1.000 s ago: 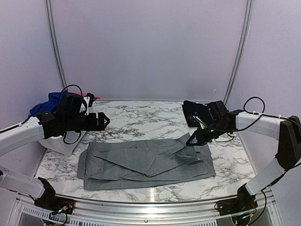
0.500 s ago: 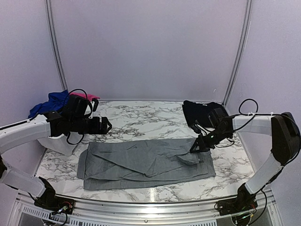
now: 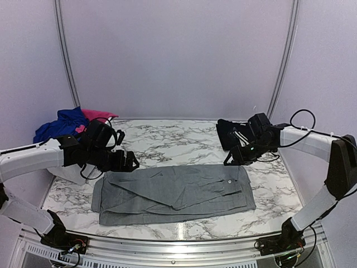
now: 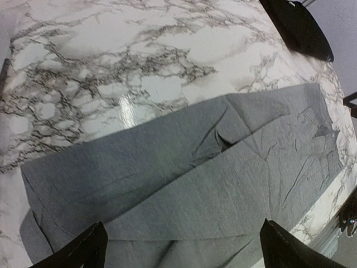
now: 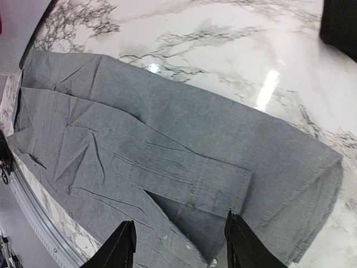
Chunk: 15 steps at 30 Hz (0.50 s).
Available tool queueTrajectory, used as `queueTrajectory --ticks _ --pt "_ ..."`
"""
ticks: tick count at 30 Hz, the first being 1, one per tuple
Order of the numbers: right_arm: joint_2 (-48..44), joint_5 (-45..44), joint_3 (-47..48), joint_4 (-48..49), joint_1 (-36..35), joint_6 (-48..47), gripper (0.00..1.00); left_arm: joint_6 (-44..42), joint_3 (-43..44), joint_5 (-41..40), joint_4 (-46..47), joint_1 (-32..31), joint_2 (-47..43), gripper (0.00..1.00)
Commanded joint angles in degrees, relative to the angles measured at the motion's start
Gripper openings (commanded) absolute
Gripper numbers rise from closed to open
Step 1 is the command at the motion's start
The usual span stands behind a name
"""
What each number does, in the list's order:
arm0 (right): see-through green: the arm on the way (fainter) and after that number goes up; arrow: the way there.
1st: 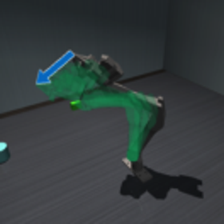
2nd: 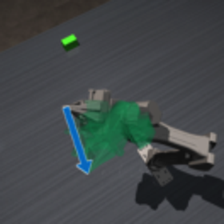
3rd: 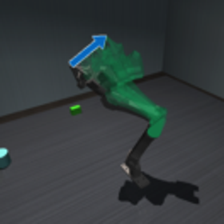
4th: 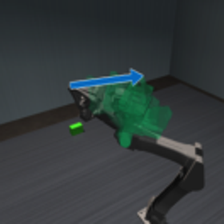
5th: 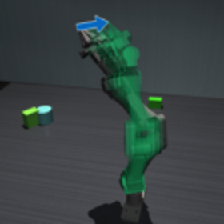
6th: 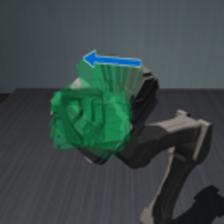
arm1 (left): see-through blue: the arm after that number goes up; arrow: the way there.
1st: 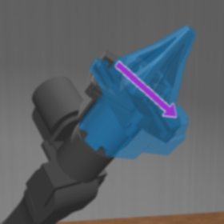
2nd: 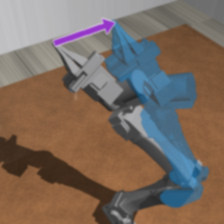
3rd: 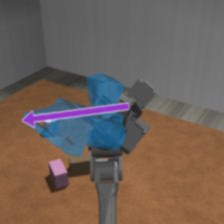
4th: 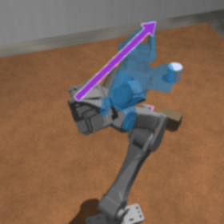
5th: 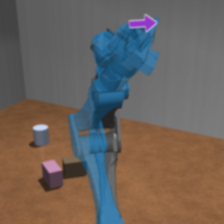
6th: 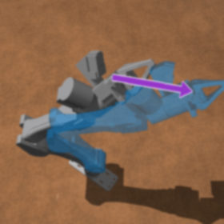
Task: Fold and stack the mixed laundry pile
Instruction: Adjust the rectangle-folded shirt at the center of the board, then rotate the rectangle-folded shirt at the center of the board.
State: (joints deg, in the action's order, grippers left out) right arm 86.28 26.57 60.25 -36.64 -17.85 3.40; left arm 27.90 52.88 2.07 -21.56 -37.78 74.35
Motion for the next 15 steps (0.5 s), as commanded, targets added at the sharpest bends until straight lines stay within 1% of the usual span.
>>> queueTrajectory --ticks 1,4,7,9,11,15 --pt "4.4 4.8 2.8 0.4 -4.9 -1.7 0.5 6.4 -2.5 1.5 -5.6 -6.2 1.4 0.99" --pt "8.6 5.5 4.1 0.2 -7.3 -2.5 0.49 9.8 -3.6 0.3 -7.0 -11.5 2.9 0.99" --pt "11.3 5.9 4.0 1.8 -7.6 -1.6 0.48 13.2 -5.5 -0.4 -7.0 -13.8 4.2 0.99" --pt "13.1 5.2 3.6 1.8 -7.6 -1.4 0.48 14.2 -6.0 -1.7 -7.5 -13.9 6.2 0.99" --pt "14.4 4.7 2.8 1.3 -7.6 -1.3 0.48 14.5 -5.6 -4.6 -8.2 -13.7 9.0 0.99" --pt "14.1 4.1 -0.7 1.0 -7.6 -0.7 0.48 12.7 -2.4 -6.8 -9.4 -11.8 17.5 0.99"
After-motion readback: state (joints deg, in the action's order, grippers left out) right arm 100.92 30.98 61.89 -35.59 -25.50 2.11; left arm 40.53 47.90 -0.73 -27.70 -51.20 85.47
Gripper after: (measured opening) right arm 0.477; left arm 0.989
